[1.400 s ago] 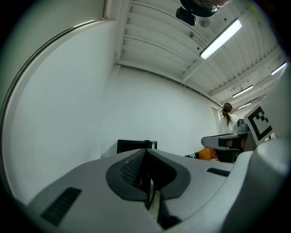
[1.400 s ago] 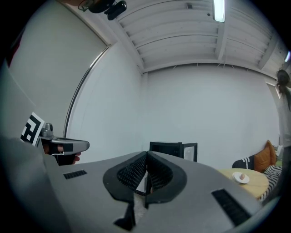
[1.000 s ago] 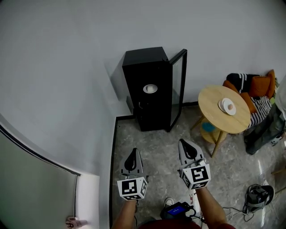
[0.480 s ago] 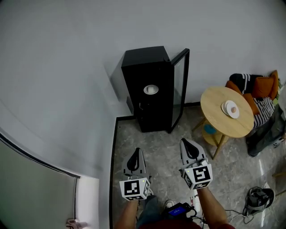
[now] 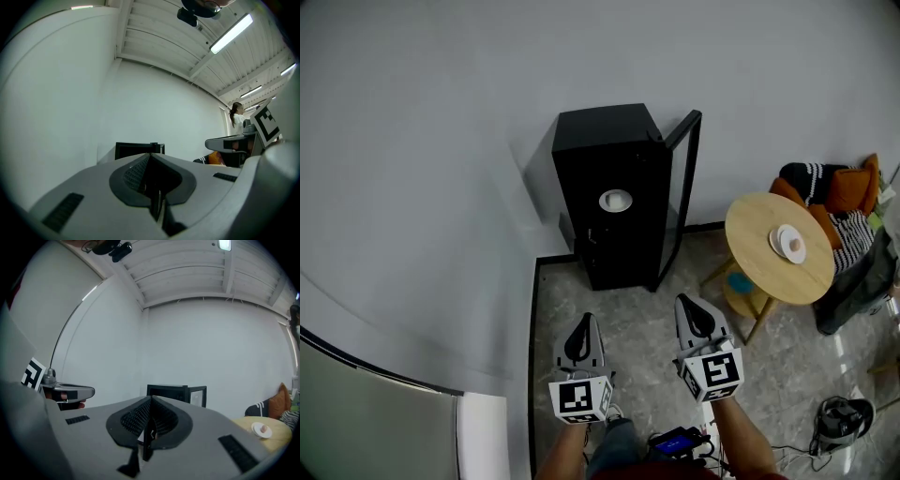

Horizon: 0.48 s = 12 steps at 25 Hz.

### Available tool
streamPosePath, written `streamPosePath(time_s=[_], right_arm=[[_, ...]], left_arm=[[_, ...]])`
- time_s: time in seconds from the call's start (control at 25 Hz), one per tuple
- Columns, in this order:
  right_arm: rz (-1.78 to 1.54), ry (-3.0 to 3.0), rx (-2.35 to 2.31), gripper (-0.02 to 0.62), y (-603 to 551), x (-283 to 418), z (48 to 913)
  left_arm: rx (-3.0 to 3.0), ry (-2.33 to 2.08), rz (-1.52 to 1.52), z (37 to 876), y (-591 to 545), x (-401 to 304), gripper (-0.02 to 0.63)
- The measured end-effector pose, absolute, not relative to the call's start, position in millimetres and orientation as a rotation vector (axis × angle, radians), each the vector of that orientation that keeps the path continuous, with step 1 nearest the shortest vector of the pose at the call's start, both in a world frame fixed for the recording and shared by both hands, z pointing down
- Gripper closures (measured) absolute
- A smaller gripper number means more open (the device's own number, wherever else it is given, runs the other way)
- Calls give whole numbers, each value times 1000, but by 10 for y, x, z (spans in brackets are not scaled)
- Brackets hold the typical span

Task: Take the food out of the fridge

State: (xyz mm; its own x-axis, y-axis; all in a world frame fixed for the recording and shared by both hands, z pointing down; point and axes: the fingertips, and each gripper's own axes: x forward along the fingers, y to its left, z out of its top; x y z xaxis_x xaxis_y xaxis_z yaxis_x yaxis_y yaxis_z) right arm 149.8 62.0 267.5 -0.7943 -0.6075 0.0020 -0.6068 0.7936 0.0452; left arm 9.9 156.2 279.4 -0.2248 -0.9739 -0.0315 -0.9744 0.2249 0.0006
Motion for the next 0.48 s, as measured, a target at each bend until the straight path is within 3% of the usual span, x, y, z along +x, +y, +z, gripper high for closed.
streamPosePath(time_s=[0.48], right_arm=[[-90,-2936,1040,574,234,767,2551]], left_arm=[[-1966,2400,27,2684,1141,-611,592]])
